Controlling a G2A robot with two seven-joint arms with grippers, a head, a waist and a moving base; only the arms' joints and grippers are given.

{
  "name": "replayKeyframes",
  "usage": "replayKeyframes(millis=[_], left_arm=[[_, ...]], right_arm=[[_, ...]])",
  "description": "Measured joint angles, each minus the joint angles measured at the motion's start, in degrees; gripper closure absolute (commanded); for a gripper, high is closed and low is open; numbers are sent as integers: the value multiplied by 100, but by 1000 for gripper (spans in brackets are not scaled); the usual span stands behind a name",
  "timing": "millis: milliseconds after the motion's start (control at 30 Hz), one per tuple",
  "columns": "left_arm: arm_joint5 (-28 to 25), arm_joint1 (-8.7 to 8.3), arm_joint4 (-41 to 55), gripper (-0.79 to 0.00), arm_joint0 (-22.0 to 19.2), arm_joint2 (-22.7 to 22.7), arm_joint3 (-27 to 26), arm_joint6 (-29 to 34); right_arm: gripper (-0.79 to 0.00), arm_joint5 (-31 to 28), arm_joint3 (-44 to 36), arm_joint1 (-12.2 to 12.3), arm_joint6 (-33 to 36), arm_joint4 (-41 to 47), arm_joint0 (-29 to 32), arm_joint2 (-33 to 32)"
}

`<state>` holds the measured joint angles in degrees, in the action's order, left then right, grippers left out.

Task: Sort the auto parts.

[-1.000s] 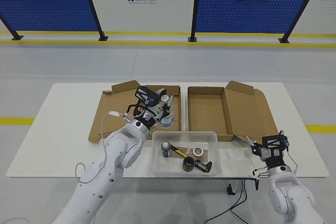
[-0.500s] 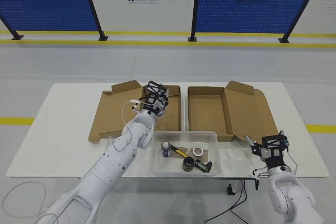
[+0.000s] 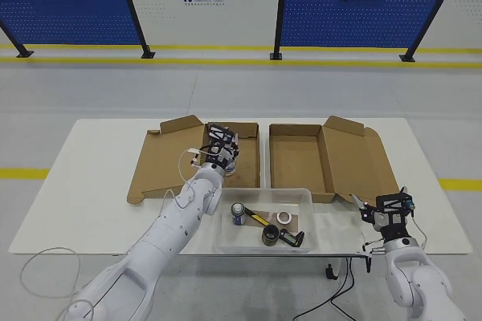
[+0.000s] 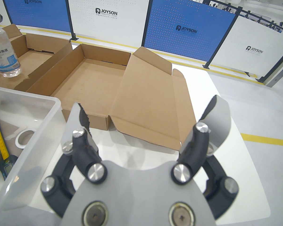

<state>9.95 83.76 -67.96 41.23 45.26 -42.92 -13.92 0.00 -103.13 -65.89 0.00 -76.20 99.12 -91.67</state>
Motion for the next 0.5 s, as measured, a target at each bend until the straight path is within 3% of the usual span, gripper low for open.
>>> replayKeyframes(millis=[300, 500], left_arm=[[-9, 21, -291, -785, -40, 117, -138, 41], [-85, -151, -683, -785, 213, 442, -894, 200]], right_arm=[[-785, 0, 0, 0, 0, 0, 0, 0], [-785, 0, 0, 0, 0, 0, 0, 0]])
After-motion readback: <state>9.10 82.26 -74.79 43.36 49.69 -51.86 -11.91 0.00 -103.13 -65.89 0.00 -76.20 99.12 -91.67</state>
